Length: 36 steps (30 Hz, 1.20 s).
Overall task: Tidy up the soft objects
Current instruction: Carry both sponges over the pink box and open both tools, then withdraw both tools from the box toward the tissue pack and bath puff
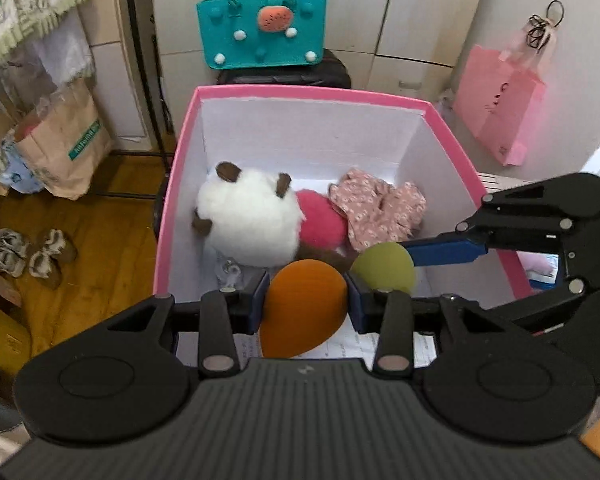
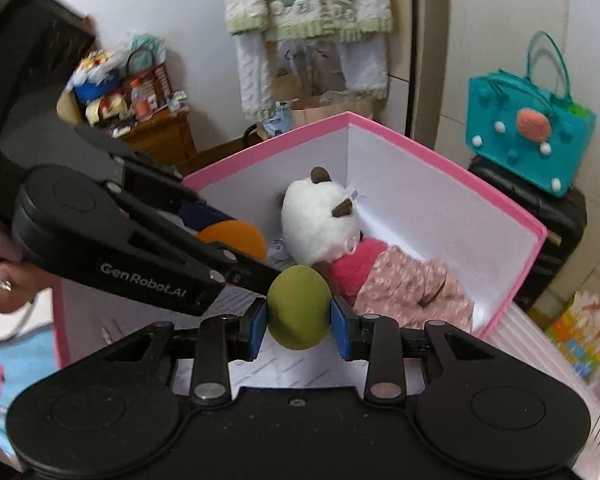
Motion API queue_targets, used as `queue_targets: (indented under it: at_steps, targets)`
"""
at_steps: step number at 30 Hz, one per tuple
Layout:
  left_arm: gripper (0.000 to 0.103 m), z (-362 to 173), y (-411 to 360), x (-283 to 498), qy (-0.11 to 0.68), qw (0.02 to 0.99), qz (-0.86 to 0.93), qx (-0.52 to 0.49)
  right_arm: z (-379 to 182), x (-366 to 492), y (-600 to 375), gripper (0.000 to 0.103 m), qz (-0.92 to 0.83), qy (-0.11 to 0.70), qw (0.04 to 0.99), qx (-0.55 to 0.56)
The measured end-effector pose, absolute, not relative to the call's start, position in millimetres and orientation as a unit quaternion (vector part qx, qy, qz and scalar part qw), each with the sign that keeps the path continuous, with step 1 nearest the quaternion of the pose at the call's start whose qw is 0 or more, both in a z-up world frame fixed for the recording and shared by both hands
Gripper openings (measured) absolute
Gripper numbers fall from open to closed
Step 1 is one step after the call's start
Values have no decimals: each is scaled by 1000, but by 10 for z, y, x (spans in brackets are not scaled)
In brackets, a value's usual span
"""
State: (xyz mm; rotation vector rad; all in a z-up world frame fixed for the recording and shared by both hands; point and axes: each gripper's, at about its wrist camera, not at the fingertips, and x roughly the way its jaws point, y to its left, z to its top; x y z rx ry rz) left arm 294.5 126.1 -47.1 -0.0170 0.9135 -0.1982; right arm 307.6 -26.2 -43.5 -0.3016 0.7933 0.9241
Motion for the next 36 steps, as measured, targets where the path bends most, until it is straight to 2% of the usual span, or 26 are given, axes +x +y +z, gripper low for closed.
queue_targets:
  at_steps: [5, 8, 10, 11, 13, 19, 24, 27, 30, 36]
  targets:
    - [43, -504, 1205, 3032, 438, 896, -79, 1, -491, 3194, -221, 44, 436, 373, 805, -152]
    - [51, -477, 1181, 2988, 418, 905, -77, 1, -500, 3201, -292, 46, 438, 367, 809, -136]
    - [68, -431, 1171, 2936, 402, 913, -67, 7, -465, 3171, -349, 47, 443, 363, 810, -125]
    - [70, -399, 1167, 2899, 393, 917, -62, 11, -436, 3147, -371, 48, 443, 361, 812, -119]
    - [70, -325, 1166, 2810, 379, 923, -63, 16, -358, 3080, -438, 52, 444, 353, 817, -106]
    - [70, -97, 1197, 2498, 356, 931, -81, 13, -97, 2838, -772, 52, 429, 337, 835, -71]
    - [71, 65, 1212, 2257, 367, 923, -116, -8, 64, 2658, -1105, 53, 414, 346, 841, -43]
    - [76, 167, 1164, 2104, 371, 917, -146, -15, 165, 2523, -1295, 53, 404, 349, 845, -35]
    - [82, 259, 1070, 1932, 369, 915, -163, -11, 267, 2369, -1469, 59, 396, 343, 851, -33]
    - [86, 390, 845, 1616, 367, 911, -186, 15, 416, 2080, -1752, 62, 384, 343, 857, -33]
